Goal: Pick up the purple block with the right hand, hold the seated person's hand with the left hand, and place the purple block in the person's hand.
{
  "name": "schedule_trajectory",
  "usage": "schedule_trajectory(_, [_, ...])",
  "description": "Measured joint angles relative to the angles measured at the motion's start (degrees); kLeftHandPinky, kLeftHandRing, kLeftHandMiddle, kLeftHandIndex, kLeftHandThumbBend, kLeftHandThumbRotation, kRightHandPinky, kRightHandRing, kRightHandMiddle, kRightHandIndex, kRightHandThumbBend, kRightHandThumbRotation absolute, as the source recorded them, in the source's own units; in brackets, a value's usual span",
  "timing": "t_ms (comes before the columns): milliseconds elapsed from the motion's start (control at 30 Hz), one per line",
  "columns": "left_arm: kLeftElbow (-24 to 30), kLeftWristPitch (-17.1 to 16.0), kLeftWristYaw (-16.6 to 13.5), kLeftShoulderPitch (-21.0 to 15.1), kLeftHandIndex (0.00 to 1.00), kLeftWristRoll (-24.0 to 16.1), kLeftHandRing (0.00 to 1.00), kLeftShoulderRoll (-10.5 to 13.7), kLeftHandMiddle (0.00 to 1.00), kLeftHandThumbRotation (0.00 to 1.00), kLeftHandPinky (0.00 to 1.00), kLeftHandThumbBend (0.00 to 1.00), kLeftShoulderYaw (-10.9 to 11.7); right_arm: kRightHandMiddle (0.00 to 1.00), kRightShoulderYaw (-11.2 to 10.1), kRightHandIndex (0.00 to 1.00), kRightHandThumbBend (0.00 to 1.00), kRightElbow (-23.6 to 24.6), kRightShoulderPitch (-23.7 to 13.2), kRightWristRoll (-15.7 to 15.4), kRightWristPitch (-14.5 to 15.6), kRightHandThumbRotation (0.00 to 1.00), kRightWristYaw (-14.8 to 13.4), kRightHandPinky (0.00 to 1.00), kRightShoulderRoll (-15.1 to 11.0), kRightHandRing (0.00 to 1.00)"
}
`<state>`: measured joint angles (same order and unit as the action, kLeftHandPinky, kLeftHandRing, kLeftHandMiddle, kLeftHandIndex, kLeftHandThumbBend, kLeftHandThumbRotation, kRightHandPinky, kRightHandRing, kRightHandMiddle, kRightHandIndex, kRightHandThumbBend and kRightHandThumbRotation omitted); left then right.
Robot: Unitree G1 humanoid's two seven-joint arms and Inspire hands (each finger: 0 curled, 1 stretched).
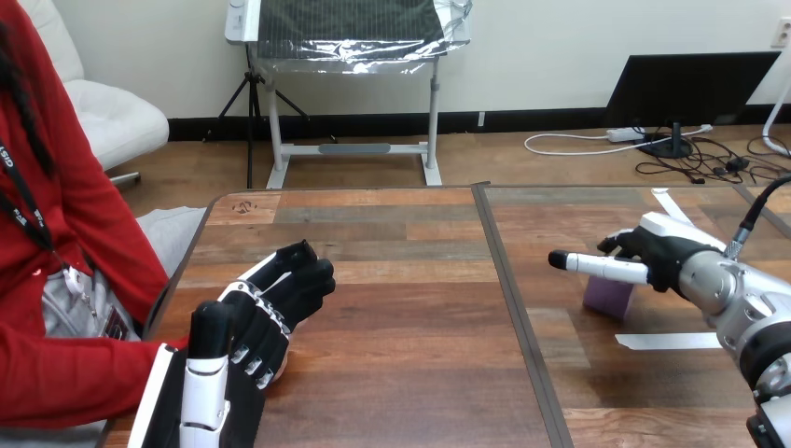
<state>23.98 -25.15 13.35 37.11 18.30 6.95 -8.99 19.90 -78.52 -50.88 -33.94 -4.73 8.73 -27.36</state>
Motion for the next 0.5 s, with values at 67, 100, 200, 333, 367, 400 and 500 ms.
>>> schedule_trajectory(67, [0.0, 0.0, 0.0, 0.0, 0.77, 0.0, 0.81, 0.0, 0.78, 1.0, 0.86, 0.55, 0.0, 0.86, 0.0, 0.85, 0.92, -0.1, 0.0, 0.0, 0.0, 1.0, -0.2, 0.72, 0.0, 0.83])
schedule_trajectory(100, [0.0, 0.0, 0.0, 0.0, 0.77, 0.0, 0.81, 0.0, 0.78, 1.0, 0.86, 0.55, 0.0, 0.85, 0.0, 0.84, 0.91, -0.2, 0.0, 0.0, 0.0, 1.0, -0.3, 0.71, 0.0, 0.82])
schedule_trajectory(200, [0.0, 0.0, 0.0, 0.0, 0.77, 0.0, 0.81, 0.0, 0.78, 1.0, 0.86, 0.55, 0.0, 0.84, 0.0, 0.83, 0.9, -0.2, 0.0, 0.1, -0.2, 1.0, -0.5, 0.69, 0.0, 0.81])
schedule_trajectory(333, [0.0, 0.0, 0.0, 0.0, 0.77, 0.0, 0.81, 0.0, 0.78, 1.0, 0.86, 0.54, 0.0, 0.83, -0.1, 0.81, 0.9, -0.3, 0.0, 0.3, -0.4, 1.0, -1.0, 0.65, -0.1, 0.78])
schedule_trajectory(367, [0.0, 0.0, 0.0, 0.0, 0.77, 0.0, 0.81, 0.0, 0.78, 1.0, 0.86, 0.54, -0.1, 0.82, -0.2, 0.8, 0.9, -0.3, 0.0, 0.4, -0.5, 1.0, -1.0, 0.64, -0.1, 0.78])
schedule_trajectory(400, [0.0, 0.0, 0.0, 0.0, 0.77, 0.0, 0.81, 0.0, 0.78, 1.0, 0.86, 0.54, -0.1, 0.82, -0.3, 0.8, 0.9, -0.3, 0.0, 0.5, -0.6, 1.0, -1.0, 0.64, -0.1, 0.78])
schedule_trajectory(500, [0.0, 0.0, 0.0, 0.0, 0.77, 0.0, 0.81, 0.0, 0.78, 1.0, 0.86, 0.54, -0.1, 0.82, -0.5, 0.8, 0.9, -0.3, 0.0, 0.6, -0.7, 1.0, -1.2, 0.64, -0.1, 0.78])
